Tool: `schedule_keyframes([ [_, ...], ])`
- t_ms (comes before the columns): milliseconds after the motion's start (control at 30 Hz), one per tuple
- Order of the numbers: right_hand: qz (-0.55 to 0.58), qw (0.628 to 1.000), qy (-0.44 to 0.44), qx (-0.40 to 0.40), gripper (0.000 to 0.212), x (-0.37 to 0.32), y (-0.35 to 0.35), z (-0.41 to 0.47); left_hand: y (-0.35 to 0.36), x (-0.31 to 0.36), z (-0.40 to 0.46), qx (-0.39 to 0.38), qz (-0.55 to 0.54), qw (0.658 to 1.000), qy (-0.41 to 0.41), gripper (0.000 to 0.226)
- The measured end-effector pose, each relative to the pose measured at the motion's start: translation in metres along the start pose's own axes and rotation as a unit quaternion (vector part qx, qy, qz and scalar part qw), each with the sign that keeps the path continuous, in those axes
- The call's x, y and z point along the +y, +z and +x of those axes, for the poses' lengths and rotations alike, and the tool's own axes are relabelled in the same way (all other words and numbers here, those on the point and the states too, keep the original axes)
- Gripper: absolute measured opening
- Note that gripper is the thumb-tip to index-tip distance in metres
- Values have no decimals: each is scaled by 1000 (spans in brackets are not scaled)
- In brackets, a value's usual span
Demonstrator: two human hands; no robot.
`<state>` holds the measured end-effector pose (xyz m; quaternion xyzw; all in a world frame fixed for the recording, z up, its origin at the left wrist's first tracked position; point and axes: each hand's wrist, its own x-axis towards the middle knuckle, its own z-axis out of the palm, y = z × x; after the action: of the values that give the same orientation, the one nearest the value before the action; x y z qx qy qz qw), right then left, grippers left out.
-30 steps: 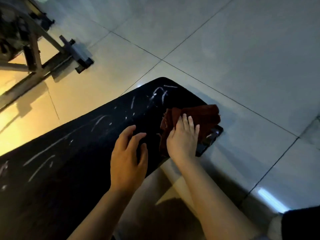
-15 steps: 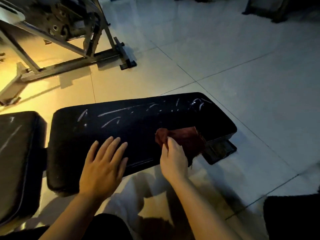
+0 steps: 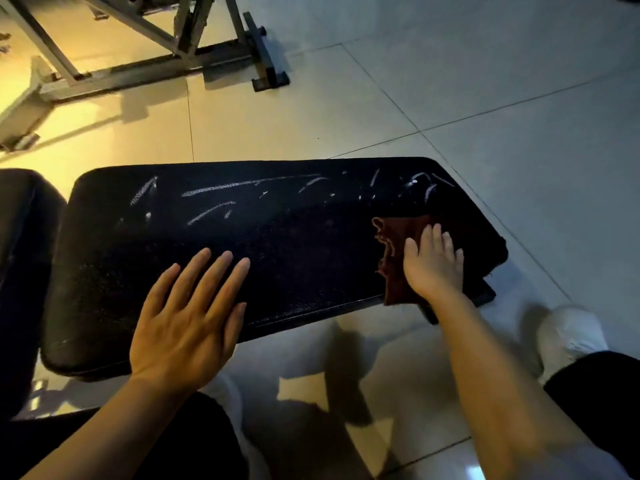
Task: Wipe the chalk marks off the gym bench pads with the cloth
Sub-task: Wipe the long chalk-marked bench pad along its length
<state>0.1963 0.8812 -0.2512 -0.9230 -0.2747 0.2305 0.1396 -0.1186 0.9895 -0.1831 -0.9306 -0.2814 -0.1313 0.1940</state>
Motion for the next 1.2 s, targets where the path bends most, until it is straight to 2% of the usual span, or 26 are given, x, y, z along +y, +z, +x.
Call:
schedule_keyframes([
  [167,-15,992,-125,-13,59,-64,9,-49,-7,2,4,-32,-4,999,-33,53],
  [333,25,948,-311,-62,65,-137,35,-125,-13,2,5,-83,-23,993,-80,56],
  [467,-56,915,-399,-37,86,-105,29,-105,-25,13,13,-63,-68,980,-173,53],
  [533,-93,899,-428,-29,95,-73,20,-81,-32,23,17,-66,-70,978,-185,52],
  [700,-200,888,-413,-19,102,19,-4,-23,-38,50,9,-118,-47,977,-173,52],
  [800,-199,898,-387,-62,97,57,-20,2,-42,66,2,-133,-39,972,-190,52],
  [867,-182,902,-383,-80,87,59,-24,2,-45,77,-1,-125,-43,967,-219,52],
  [967,-194,905,-375,-60,75,50,-19,-8,-50,93,-6,-110,-61,951,-283,53],
  [1133,-202,911,-354,-57,74,40,-18,-19,-47,115,-19,-115,-71,937,-321,53],
  [1200,-195,904,-375,-70,75,14,-11,-32,-44,126,-21,-130,-75,933,-326,53],
])
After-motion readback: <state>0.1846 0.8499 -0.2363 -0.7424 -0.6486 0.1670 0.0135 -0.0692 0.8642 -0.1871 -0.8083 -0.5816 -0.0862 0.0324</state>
